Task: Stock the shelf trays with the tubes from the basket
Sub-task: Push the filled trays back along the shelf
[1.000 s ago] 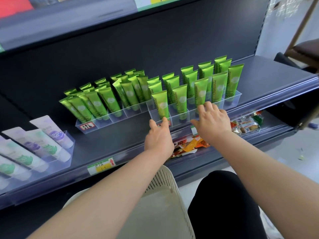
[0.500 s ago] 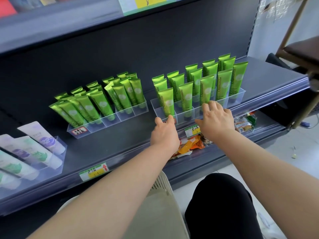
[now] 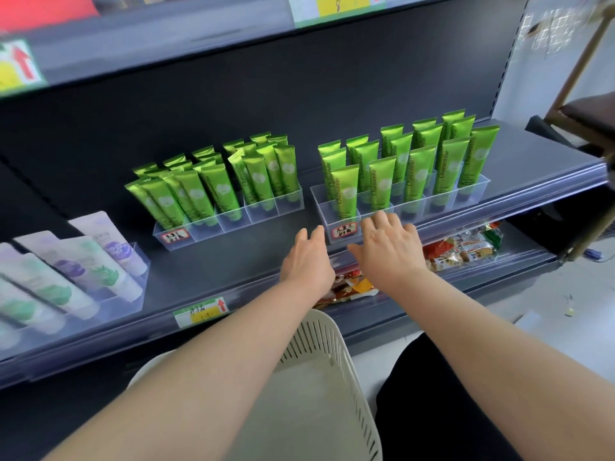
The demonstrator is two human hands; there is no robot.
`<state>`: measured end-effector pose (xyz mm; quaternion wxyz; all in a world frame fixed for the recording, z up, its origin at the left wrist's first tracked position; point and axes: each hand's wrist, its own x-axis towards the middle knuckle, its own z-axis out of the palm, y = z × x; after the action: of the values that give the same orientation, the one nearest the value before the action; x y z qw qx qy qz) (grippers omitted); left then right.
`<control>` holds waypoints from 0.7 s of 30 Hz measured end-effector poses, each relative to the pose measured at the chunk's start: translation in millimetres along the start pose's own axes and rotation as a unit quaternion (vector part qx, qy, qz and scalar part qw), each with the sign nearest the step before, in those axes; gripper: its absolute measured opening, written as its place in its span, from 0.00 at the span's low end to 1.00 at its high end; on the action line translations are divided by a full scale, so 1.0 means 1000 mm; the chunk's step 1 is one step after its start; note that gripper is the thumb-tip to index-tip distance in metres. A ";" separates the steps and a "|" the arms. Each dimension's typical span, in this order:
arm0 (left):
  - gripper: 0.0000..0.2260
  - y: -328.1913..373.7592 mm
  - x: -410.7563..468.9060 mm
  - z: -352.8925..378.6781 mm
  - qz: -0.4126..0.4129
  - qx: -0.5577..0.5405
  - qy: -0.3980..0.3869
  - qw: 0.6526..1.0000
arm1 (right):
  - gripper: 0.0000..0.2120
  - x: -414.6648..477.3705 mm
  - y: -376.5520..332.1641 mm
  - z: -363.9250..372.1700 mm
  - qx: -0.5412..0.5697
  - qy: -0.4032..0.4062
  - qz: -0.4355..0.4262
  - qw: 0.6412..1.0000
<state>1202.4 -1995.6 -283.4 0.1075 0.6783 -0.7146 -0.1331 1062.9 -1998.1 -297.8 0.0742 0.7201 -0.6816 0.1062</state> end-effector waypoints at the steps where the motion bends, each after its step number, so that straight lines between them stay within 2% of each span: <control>1: 0.34 -0.009 -0.001 -0.003 -0.006 0.000 0.005 1.000 | 0.20 0.000 -0.010 -0.001 0.003 0.003 -0.013 1.000; 10: 0.30 -0.106 0.004 -0.049 -0.069 0.049 0.063 0.994 | 0.22 0.027 -0.101 -0.002 0.019 -0.016 -0.111 0.993; 16: 0.30 -0.152 0.023 -0.065 -0.102 0.071 0.049 0.991 | 0.25 0.061 -0.131 0.014 0.024 -0.043 -0.124 0.991; 21: 0.30 -0.169 0.049 -0.068 -0.098 0.085 0.039 0.991 | 0.30 0.090 -0.145 0.030 0.045 -0.070 -0.119 0.989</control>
<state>1381.1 -2054.9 -277.7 0.0633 0.7561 -0.6490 -0.0550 1213.0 -2083.8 -298.2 0.0061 0.8045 -0.5889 0.0765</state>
